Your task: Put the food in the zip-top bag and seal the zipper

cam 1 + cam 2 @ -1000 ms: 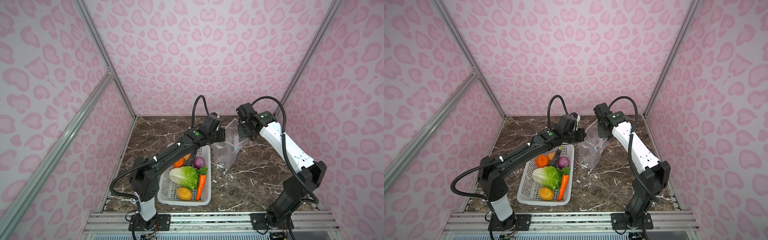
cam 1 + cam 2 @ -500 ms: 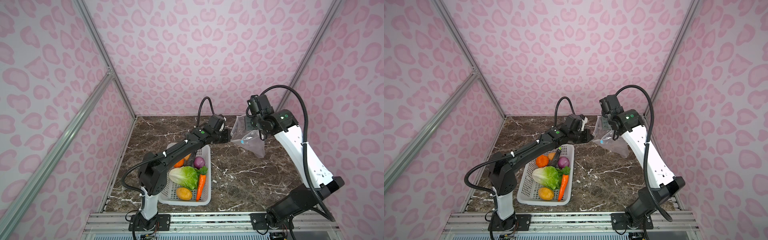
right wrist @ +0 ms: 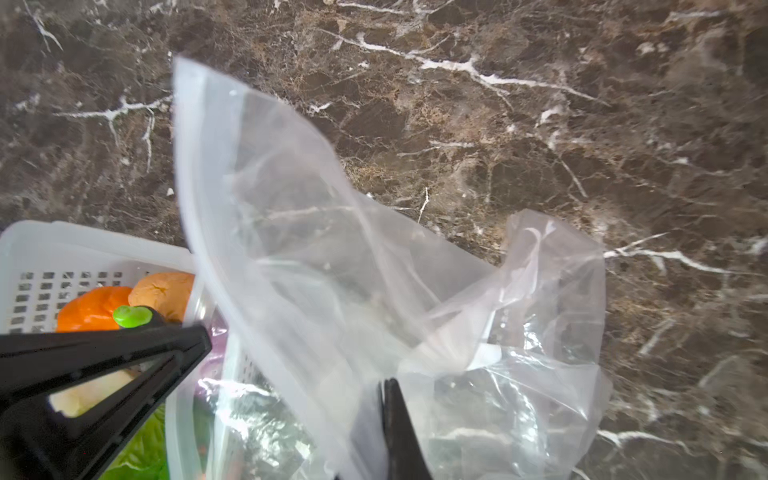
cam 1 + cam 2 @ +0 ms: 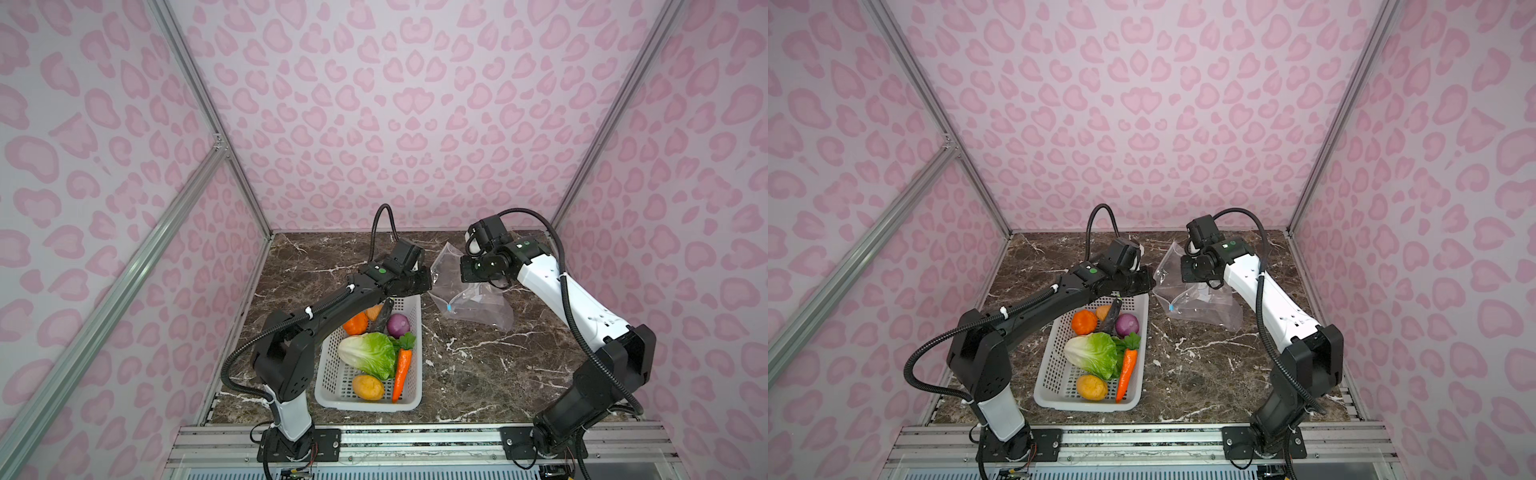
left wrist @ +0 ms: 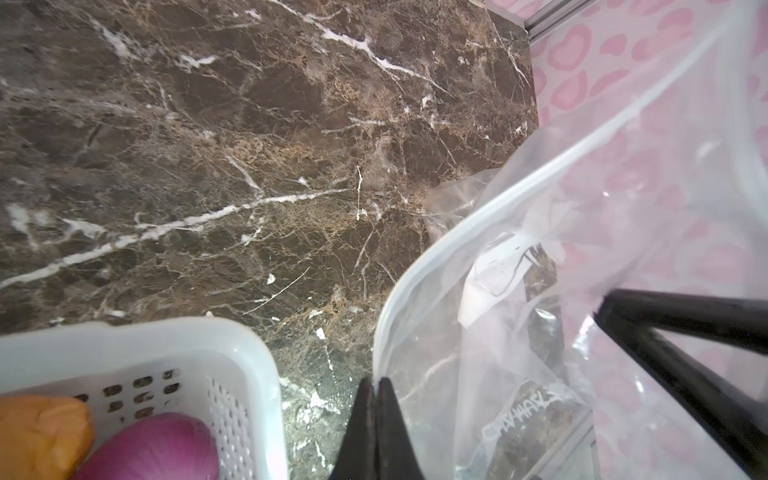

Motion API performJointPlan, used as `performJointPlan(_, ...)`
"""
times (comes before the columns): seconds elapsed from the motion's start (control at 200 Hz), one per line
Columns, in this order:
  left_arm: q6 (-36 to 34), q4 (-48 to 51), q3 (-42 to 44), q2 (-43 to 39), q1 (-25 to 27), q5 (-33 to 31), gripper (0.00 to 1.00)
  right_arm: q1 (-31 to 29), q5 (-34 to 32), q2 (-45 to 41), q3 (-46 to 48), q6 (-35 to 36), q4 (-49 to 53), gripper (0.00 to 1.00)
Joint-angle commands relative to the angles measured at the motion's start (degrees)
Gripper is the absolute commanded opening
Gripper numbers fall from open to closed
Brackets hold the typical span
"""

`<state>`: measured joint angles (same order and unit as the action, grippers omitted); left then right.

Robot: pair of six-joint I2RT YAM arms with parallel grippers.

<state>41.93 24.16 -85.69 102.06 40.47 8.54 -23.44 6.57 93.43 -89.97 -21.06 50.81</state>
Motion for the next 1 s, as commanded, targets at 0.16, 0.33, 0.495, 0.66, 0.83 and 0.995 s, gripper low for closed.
performJointPlan(0.16, -5.76, 3.59, -0.99, -3.75, -0.56, -1.08, 0.62, 2.17, 9.43, -3.0, 9.13, -6.09, -14.08, 0.0)
performJointPlan(0.33, -11.34, 2.86, 3.33, -13.07, -0.95, -5.91, 0.78, 2.2, 10.44, -3.0, 9.22, -6.96, -14.7, 0.0)
performJointPlan(0.495, -19.99, 1.09, 11.92, -20.91, -2.85, -8.98, 0.83, 2.26, 10.45, -1.29, 7.01, -7.31, -14.12, 0.0)
performJointPlan(0.66, -24.69, -0.73, 21.13, -25.22, -7.28, -6.52, 0.81, 2.26, 11.52, 0.61, 3.35, -7.53, -13.15, 0.0)
performJointPlan(0.83, -28.52, -3.16, 25.38, -24.36, -7.86, -6.69, 0.76, 2.13, 12.76, -0.59, 5.33, -7.68, -15.1, 0.0)
performJointPlan(0.995, -27.2, -7.26, 25.81, -19.74, -7.39, -9.38, 0.7, 2.0, 12.44, -3.42, 12.0, -7.63, -18.78, 0.0)
